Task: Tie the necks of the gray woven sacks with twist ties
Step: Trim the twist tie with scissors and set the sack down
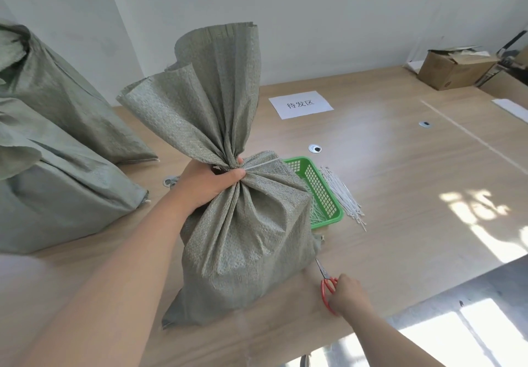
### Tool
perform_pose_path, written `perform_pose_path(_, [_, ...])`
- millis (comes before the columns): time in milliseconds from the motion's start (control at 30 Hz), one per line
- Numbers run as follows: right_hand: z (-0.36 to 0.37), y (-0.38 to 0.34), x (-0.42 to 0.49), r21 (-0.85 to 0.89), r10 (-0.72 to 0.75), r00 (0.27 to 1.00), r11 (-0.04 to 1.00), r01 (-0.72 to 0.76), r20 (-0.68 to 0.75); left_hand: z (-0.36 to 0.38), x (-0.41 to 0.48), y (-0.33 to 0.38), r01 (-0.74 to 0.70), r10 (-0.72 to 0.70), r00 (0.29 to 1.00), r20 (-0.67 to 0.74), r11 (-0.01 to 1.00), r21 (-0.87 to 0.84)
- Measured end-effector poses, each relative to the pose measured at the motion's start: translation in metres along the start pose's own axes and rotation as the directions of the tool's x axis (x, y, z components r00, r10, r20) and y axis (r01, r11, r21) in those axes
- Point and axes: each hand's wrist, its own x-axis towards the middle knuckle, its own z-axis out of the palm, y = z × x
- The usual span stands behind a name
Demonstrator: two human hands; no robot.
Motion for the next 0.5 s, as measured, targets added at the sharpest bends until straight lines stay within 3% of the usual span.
perform_pose_path(133, [-0.034, 0.009, 0.005, -0.105, 0.047, 0.998, 0.994, -0.043, 0.034, -0.001, 0.001, -0.001, 0.013, -0.013, 1.000, 0.006, 0.999, -0.036])
perform_pose_path(367, [-0.084, 0.009, 0.014, -0.284, 0.004, 0.999, 0.959, 0.006, 0.037, -0.002, 0.003, -0.001, 0.032, -0.031, 0.999, 0.017, 0.998, -0.054])
perform_pose_path(500, [-0.112, 0.005, 0.026, -0.261, 0.000, 1.000, 0.965, -0.001, -0.004, -0.002, 0.003, 0.001, 0.034, -0.033, 0.999, 0.018, 0.997, -0.064])
